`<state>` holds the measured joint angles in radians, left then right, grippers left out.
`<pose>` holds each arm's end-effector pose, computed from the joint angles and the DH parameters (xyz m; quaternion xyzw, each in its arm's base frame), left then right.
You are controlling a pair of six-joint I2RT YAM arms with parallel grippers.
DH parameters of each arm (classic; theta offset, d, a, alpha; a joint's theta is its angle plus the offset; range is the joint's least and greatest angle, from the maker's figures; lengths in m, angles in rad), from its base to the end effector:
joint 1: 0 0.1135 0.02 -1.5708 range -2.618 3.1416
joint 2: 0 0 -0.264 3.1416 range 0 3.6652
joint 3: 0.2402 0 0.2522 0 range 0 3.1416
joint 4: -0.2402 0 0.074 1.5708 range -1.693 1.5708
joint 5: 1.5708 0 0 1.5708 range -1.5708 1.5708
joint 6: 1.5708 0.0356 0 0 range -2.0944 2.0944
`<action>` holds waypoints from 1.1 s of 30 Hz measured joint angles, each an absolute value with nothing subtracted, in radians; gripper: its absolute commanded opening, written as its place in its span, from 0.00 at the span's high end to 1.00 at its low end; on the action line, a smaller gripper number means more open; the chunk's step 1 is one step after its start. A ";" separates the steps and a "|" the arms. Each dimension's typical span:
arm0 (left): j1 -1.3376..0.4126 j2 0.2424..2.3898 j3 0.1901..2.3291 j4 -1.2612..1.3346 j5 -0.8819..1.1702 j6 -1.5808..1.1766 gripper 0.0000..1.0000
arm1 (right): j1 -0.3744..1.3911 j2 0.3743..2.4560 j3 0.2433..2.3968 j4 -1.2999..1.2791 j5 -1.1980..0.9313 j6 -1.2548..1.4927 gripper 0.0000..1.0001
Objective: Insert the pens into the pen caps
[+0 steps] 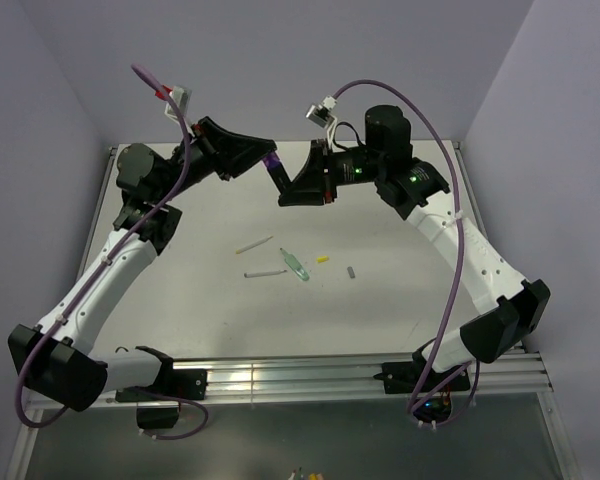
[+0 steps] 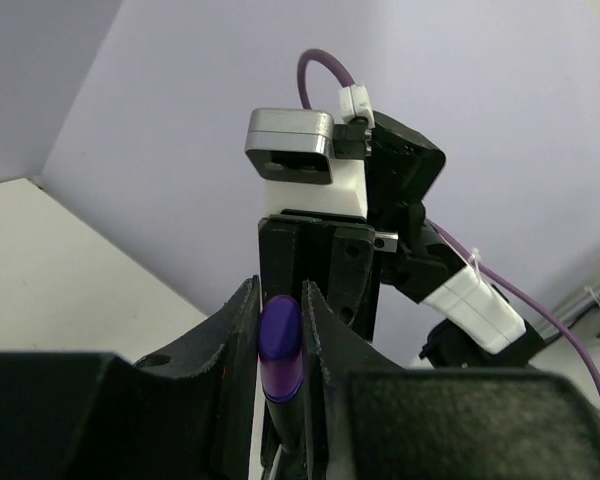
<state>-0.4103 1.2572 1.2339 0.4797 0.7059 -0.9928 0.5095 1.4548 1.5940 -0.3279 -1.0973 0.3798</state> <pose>0.2435 -0.1311 0.4635 0.1385 0.5596 -0.6536 0.4904 0.2572 0.1800 0.4522 -0.3743 0.6346 0.5967 0.3181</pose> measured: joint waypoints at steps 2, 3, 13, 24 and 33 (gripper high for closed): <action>-0.420 1.249 1.230 0.453 0.657 -0.978 1.00 | 0.514 1.455 1.605 -0.347 -1.066 0.395 1.00; -0.425 1.246 1.230 0.445 0.640 -0.970 1.00 | 0.515 1.455 1.612 -0.355 -1.058 0.402 1.00; -0.439 1.226 1.123 0.720 0.688 -1.084 1.00 | 0.516 1.459 1.638 -0.368 -1.210 0.407 1.00; -0.503 1.199 1.046 0.900 0.646 -1.177 1.00 | 0.517 1.459 1.644 -0.325 -1.369 0.451 1.00; -0.517 1.175 1.053 0.732 0.511 -1.085 1.00 | 0.522 1.467 1.736 -0.539 -1.155 0.379 1.00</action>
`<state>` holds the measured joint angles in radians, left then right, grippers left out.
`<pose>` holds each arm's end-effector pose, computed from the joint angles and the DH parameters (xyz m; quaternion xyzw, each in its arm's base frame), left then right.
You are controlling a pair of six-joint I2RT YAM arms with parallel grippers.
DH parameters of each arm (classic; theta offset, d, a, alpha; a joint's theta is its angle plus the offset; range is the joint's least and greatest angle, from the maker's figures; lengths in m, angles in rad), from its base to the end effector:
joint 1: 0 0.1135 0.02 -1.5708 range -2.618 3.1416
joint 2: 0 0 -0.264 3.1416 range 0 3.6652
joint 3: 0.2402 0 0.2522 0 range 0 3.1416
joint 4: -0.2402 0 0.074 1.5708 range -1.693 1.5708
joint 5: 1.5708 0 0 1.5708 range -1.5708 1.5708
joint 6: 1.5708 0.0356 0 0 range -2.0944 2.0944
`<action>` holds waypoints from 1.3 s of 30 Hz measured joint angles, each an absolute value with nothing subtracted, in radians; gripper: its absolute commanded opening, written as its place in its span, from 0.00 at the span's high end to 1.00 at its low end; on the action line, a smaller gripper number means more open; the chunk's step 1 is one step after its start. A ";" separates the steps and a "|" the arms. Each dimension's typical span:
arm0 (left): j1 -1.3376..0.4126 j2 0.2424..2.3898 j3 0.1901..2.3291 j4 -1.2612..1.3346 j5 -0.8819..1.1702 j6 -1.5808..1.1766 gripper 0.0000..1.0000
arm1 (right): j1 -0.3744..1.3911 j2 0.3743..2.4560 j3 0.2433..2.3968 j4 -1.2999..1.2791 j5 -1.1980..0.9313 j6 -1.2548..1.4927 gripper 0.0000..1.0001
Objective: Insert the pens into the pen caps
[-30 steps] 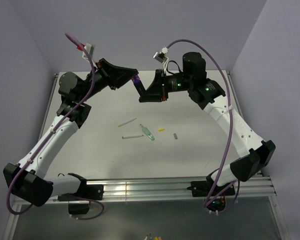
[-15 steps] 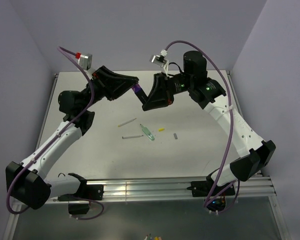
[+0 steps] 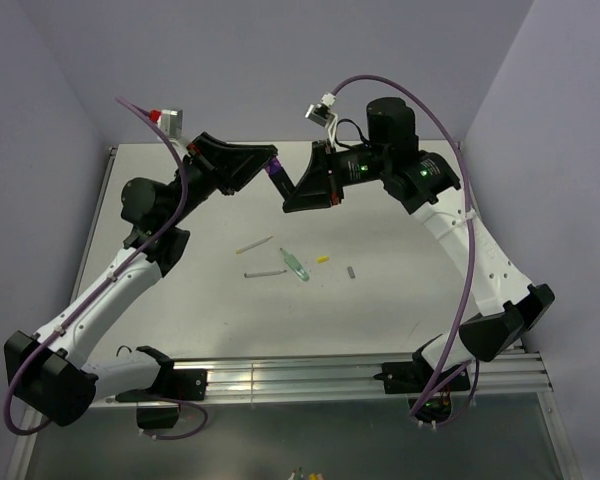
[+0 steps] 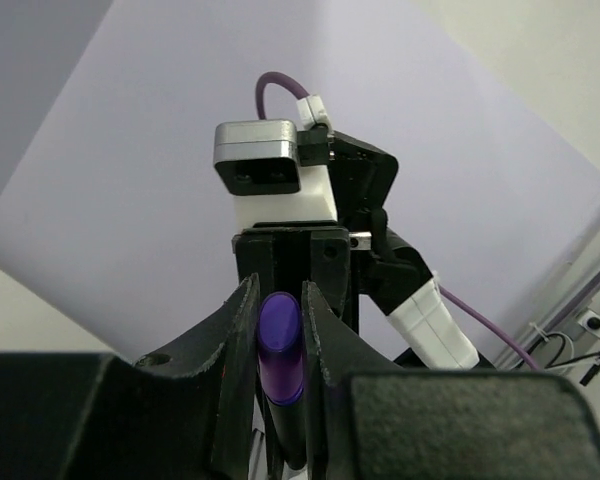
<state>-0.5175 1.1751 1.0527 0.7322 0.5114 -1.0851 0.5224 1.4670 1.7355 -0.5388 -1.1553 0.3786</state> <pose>0.2128 -0.1412 0.4469 0.0901 0.4921 -0.6976 0.5130 0.2421 0.1770 0.4753 -0.3776 0.6413 0.6121 0.2673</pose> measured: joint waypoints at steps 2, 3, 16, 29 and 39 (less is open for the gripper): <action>-0.519 1.176 1.048 0.718 0.491 -1.082 1.00 | 0.526 1.472 1.753 -0.579 -1.114 0.358 1.00; -0.519 1.176 1.044 0.715 0.483 -1.083 1.00 | 0.528 1.475 1.762 -0.599 -1.094 0.348 1.00; -0.519 1.185 0.933 0.861 0.454 -1.174 1.00 | 0.542 1.505 1.786 -0.709 -1.053 0.255 1.00; -0.489 1.192 1.045 0.713 0.537 -1.069 1.00 | 0.542 1.494 1.737 -0.587 -1.063 0.238 1.00; -0.451 1.236 1.132 0.596 0.606 -1.011 0.93 | 0.540 1.474 1.618 -0.383 -1.040 0.338 1.00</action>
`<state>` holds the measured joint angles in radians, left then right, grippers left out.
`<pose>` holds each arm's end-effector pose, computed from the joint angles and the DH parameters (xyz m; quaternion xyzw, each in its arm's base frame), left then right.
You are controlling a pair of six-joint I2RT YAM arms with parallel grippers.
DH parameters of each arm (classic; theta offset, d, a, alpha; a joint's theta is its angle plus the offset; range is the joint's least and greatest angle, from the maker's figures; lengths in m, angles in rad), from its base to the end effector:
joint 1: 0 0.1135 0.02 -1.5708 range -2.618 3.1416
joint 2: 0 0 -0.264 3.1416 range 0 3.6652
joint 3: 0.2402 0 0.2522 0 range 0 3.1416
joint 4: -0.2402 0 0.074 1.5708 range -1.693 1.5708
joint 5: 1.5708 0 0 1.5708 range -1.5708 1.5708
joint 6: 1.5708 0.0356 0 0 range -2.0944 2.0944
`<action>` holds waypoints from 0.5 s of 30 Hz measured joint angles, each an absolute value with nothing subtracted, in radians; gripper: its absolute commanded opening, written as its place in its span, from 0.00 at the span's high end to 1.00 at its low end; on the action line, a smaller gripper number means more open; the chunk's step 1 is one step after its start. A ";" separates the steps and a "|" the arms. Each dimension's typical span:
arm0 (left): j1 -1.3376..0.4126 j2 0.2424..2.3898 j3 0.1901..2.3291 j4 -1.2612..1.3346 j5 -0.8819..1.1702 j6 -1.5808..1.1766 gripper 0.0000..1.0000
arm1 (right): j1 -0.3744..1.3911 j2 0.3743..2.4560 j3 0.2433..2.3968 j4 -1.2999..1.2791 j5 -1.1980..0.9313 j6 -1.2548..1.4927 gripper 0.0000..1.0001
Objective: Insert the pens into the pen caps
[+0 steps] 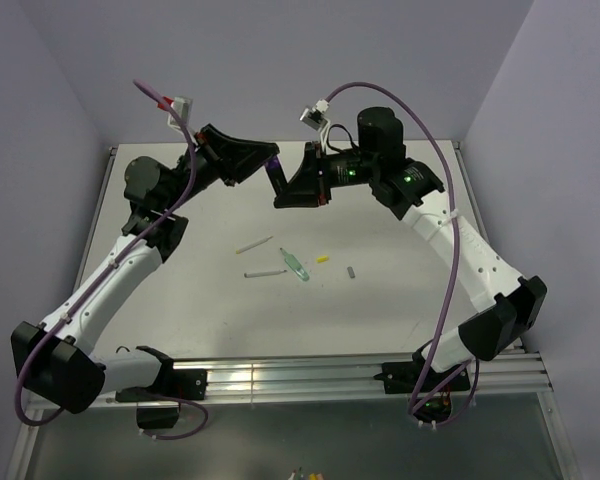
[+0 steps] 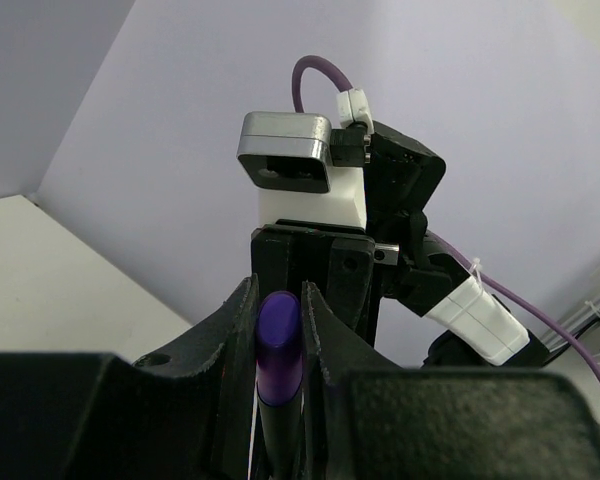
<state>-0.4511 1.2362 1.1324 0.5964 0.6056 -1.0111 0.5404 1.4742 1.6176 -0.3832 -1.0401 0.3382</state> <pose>0.2379 -0.1378 0.4460 0.1105 0.5416 -0.6609 0.5076 0.2567 0.1898 0.4488 -0.3741 0.6482 0.5817 0.3187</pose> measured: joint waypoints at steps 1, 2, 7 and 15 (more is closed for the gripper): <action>-0.449 1.240 1.138 0.589 0.609 -1.008 0.89 | 0.540 1.474 1.608 -0.361 -1.040 0.353 1.00; -0.448 1.242 1.143 0.582 0.611 -1.006 0.86 | 0.540 1.474 1.601 -0.347 -1.040 0.364 1.00; -0.441 1.243 1.156 0.557 0.610 -0.996 0.78 | 0.540 1.474 1.581 -0.290 -1.042 0.417 1.00; -0.430 1.260 1.173 0.520 0.664 -0.986 0.56 | 0.539 1.475 1.545 -0.163 -1.019 0.504 1.00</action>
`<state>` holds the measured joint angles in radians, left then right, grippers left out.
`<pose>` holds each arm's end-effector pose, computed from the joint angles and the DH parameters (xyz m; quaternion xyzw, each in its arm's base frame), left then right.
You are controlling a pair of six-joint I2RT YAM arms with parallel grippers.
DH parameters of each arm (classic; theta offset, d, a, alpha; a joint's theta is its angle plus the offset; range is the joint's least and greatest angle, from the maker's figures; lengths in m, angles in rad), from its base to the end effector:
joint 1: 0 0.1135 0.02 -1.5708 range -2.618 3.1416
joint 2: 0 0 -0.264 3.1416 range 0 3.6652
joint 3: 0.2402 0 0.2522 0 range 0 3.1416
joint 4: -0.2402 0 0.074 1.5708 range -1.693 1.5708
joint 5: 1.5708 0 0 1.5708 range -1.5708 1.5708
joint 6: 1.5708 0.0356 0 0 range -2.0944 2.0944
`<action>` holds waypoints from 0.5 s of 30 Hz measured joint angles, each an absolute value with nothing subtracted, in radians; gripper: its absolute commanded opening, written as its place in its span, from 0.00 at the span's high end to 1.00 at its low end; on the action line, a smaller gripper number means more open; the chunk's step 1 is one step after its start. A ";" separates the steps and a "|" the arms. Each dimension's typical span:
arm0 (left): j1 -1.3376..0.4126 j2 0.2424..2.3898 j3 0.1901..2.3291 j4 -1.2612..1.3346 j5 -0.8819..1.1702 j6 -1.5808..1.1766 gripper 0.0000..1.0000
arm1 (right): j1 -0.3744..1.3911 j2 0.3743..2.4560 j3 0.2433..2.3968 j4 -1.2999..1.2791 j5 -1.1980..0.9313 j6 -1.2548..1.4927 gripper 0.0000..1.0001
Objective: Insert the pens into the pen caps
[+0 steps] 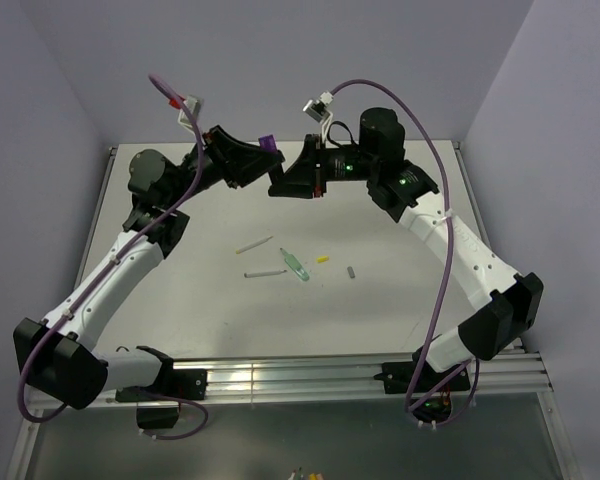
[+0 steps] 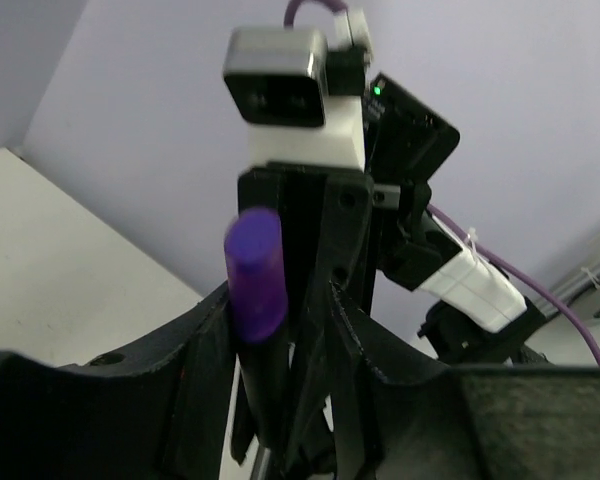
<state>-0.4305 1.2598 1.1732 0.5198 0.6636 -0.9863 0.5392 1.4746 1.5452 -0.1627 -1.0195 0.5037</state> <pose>0.2463 -0.1372 0.4463 0.1242 0.5650 -0.6515 0.4908 0.2650 0.1939 0.4449 -0.3402 0.6390 0.6056 0.3304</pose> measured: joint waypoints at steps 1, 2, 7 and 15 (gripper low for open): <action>-0.434 1.263 1.175 0.508 0.682 -0.987 0.56 | 0.537 1.475 1.545 -0.147 -1.006 0.511 1.00; -0.437 1.267 1.177 0.500 0.696 -0.987 0.56 | 0.534 1.475 1.545 -0.132 -0.996 0.520 1.00; -0.440 1.282 1.194 0.484 0.729 -0.988 0.60 | 0.531 1.475 1.544 -0.089 -0.971 0.546 1.00; -0.433 1.288 1.203 0.460 0.731 -0.989 0.67 | 0.531 1.473 1.523 -0.044 -0.974 0.572 1.00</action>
<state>-0.4328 1.2877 1.2034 0.4599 0.7311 -0.9886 0.5312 1.4734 1.5234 -0.0444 -0.9745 0.5720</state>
